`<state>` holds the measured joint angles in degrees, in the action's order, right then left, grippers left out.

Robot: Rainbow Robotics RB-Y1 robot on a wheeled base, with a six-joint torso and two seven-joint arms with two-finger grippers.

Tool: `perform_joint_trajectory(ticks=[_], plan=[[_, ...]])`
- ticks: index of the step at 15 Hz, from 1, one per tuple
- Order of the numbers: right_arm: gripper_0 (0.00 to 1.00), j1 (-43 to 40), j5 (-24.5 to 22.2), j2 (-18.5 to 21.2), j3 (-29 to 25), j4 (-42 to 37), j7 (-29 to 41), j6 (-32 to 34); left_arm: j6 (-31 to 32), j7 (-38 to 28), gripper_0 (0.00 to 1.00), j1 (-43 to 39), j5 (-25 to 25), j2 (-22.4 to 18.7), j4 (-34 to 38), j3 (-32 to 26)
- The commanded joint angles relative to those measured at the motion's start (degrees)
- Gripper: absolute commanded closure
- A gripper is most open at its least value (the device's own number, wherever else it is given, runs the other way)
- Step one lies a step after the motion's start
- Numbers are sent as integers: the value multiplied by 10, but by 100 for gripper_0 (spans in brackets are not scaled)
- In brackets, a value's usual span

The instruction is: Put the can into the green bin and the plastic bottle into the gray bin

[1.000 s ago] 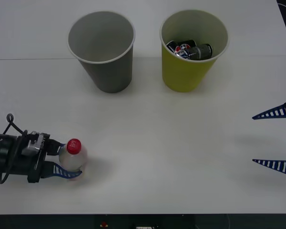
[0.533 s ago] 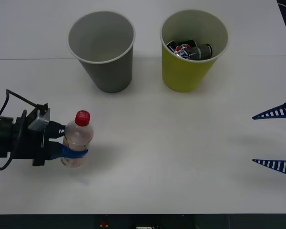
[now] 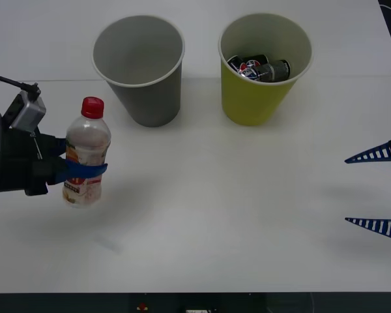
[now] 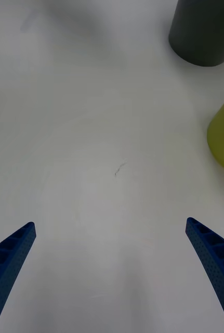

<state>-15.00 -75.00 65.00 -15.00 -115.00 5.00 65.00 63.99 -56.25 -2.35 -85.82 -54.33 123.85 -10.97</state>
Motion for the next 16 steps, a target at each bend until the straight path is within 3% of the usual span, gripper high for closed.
perform_joint_trajectory(ticks=[1, 4, 6, 9, 12, 16], plan=[[0, 0, 0, 0, 0, 0, 0, 0, -6, -127, 100, 7, -58, -16, 51, -30], [0, 0, 0, 0, 0, 0, 0, 0, -9, -214, 100, 54, -100, -33, 66, -33], [0, 0, 0, 0, 0, 0, 0, 0, -9, -214, 100, 98, -91, -49, 35, -28], [0, 0, 0, 0, 0, 0, 0, 0, -8, -214, 100, 210, -51, -81, -47, 25], [0, 0, 0, 0, 0, 0, 0, 0, -8, -207, 100, 368, -36, -103, -155, 131], [0, 0, 0, 0, 0, 0, 0, 0, -8, -179, 100, 536, -48, -90, -286, 265]])
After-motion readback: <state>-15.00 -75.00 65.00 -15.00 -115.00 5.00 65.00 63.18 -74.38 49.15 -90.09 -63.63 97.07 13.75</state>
